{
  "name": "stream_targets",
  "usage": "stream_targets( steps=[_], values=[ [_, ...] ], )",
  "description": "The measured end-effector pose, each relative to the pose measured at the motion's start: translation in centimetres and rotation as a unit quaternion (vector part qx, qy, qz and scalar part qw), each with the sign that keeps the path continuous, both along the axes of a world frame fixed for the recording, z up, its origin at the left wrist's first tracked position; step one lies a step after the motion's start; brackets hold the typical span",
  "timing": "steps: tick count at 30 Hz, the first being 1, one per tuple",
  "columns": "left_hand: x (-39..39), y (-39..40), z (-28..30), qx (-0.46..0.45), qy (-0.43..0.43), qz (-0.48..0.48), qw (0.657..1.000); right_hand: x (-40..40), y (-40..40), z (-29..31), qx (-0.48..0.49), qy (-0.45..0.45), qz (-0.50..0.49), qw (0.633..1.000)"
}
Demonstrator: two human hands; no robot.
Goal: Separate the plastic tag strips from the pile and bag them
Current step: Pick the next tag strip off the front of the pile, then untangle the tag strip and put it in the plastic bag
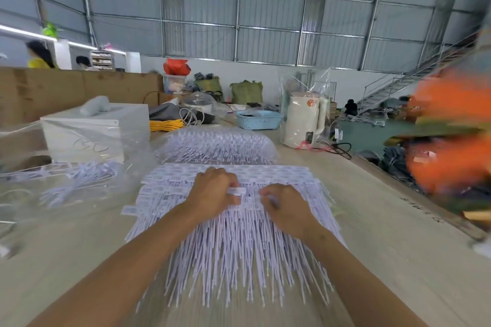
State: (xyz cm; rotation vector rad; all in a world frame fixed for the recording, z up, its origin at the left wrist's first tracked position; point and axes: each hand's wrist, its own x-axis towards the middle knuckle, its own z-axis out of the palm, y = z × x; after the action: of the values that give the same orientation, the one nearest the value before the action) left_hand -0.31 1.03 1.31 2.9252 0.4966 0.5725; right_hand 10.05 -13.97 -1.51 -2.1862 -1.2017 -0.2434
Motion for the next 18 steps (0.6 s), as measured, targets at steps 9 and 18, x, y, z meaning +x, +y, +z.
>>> stream_targets(
  steps=[9,18],
  values=[
    [-0.2,-0.2,0.5,-0.013,-0.061,-0.08,0.995,-2.6,2.1,1.9,0.214,0.342,0.126,0.906],
    [-2.8,3.9,2.7,-0.045,0.032,-0.053,0.997,-3.7,5.6,1.5,0.179,0.389,0.14,0.893]
  ],
)
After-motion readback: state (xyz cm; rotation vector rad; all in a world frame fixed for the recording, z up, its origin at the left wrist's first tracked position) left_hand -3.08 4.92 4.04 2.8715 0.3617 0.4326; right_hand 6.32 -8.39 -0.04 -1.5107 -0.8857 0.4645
